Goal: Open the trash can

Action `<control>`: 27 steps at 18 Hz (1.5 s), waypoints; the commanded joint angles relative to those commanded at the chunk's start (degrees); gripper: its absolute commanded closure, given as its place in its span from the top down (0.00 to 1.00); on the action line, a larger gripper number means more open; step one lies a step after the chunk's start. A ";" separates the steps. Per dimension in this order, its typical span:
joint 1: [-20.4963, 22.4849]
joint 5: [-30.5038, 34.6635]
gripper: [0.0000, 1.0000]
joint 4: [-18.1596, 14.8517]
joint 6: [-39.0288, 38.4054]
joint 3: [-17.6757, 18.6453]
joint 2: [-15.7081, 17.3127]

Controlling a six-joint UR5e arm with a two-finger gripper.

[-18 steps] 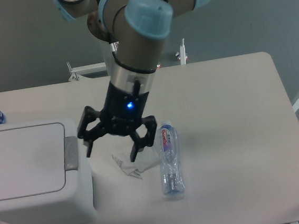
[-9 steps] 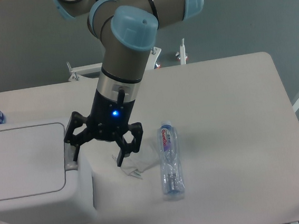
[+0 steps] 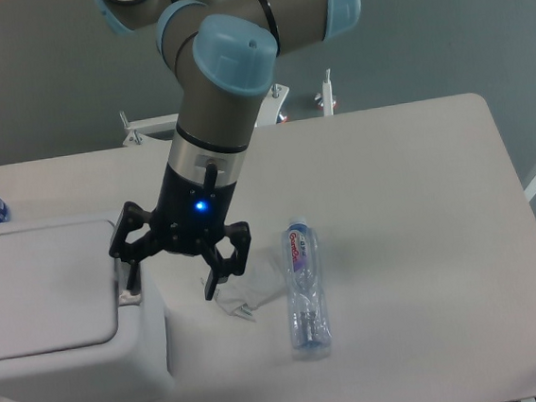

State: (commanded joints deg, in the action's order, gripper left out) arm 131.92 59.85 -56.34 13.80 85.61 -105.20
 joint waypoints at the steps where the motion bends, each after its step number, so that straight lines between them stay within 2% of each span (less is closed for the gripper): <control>1: 0.00 0.00 1.00 0.00 0.00 0.09 0.00; 5: 0.00 0.00 1.00 -0.09 0.09 -0.52 0.26; 10: 1.31 2.18 1.00 0.00 0.26 -5.44 1.05; 13: 5.17 7.46 1.00 0.17 0.44 -8.69 2.02; 19: 14.57 10.44 1.00 1.14 1.75 -8.97 5.35; 23: 19.15 11.77 1.00 0.26 9.03 -8.53 6.06; 27: 22.67 16.34 1.00 -2.28 23.87 -6.86 7.20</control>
State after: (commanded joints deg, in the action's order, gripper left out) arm 154.59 76.19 -58.62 37.67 78.74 -98.00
